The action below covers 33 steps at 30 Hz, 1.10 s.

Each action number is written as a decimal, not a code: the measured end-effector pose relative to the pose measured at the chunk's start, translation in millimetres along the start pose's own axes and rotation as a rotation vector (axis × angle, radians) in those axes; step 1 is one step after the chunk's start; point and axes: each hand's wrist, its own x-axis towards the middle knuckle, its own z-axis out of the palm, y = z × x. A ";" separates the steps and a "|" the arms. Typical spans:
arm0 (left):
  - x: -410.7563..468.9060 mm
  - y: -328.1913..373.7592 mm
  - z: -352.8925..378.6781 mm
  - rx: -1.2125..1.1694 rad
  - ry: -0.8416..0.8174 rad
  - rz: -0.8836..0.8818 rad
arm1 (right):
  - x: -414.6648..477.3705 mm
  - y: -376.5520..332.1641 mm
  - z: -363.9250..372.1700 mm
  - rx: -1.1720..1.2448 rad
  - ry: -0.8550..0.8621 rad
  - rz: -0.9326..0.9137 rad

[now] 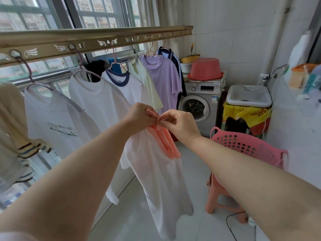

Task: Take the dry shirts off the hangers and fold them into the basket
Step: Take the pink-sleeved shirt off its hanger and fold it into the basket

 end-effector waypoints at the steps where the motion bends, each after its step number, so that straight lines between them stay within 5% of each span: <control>1: 0.2 -0.2 0.3 -0.001 -0.002 -0.003 | 0.5 -0.2 0.0 -0.006 0.004 -0.004; 9: 3.3 -4.6 0.7 0.030 0.045 -0.014 | -2.4 -0.4 -9.4 -0.120 0.016 0.001; 18: 2.0 -5.7 -1.2 0.081 0.075 -0.030 | -9.6 36.9 -47.4 -0.461 0.083 0.332; 28: -2.4 -3.9 -0.8 0.117 0.071 -0.041 | -17.6 43.6 -53.2 -0.378 -0.022 0.449; 33: -5.1 1.5 0.8 0.109 0.028 -0.040 | -9.3 19.5 -38.6 -0.076 -0.202 0.393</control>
